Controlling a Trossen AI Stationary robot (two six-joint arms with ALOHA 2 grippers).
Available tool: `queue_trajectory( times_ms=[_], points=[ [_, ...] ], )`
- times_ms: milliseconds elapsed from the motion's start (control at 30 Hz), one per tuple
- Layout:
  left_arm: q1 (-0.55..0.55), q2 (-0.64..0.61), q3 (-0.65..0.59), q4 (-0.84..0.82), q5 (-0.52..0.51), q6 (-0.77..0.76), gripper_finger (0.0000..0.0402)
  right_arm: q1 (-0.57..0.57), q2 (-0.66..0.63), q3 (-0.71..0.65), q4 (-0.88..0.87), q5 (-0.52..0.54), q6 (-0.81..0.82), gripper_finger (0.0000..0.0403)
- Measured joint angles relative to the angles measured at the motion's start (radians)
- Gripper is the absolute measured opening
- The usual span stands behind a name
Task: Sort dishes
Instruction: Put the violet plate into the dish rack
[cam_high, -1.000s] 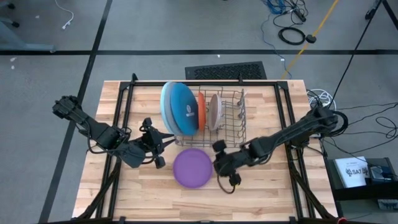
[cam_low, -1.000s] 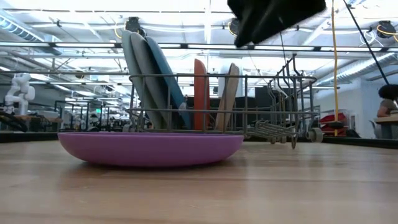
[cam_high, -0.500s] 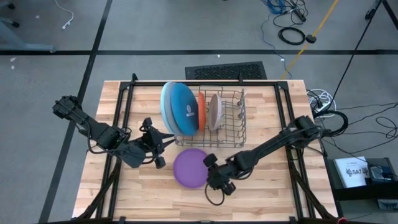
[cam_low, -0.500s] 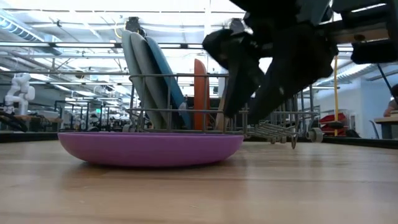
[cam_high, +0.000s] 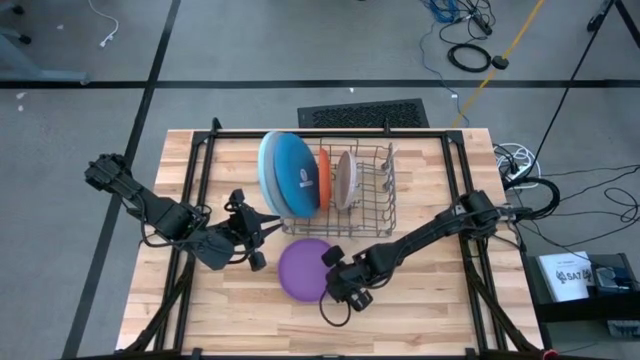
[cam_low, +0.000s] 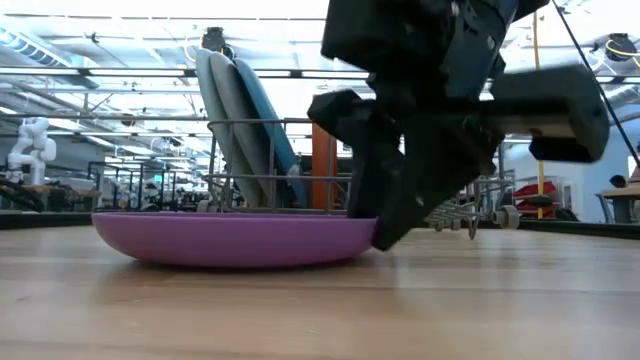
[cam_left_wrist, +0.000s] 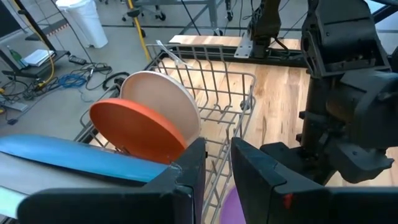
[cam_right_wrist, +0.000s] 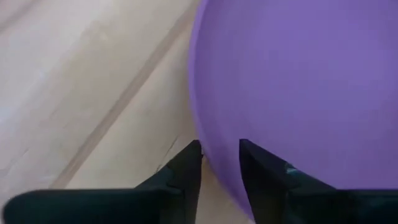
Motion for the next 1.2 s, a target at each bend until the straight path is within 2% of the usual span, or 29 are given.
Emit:
queue_trajectory(
  times_ms=[267, 400, 533, 767, 967, 1100, 1200],
  points=[
    [0.000, 0.000, 0.000, 0.000, 0.000, 0.000, 0.0080, 0.004, 0.020, 0.004, -0.018, 0.007, -0.022, 0.0017],
    [0.000, 0.000, 0.000, 0.000, 0.004, -0.001, 0.0080, 0.012, 0.007, 0.002, -0.036, 0.008, -0.028, 0.0009],
    [0.000, 0.000, 0.000, 0.001, 0.007, -0.001, 0.0080, 0.020, -0.039, 0.005, -0.052, -0.057, -0.012, 0.0004],
    [0.000, 0.000, 0.000, 0.001, 0.007, 0.000, 0.0080, 0.048, -0.189, 0.063, -0.075, -0.119, 0.006, 0.0002],
    [0.000, 0.000, 0.000, 0.005, 0.008, 0.000, 0.0080, 0.056, -0.374, 0.123, -0.101, -0.110, -0.012, 0.0002],
    [0.000, 0.000, 0.000, 0.068, 0.058, 0.018, 0.0080, 0.056, -0.515, 0.146, -0.107, -0.104, -0.044, 0.0002],
    [-0.006, 0.000, 0.000, 0.143, 0.085, 0.092, 0.0080, 0.050, -0.605, 0.146, -0.149, -0.098, -0.052, 0.0002]
  ],
)
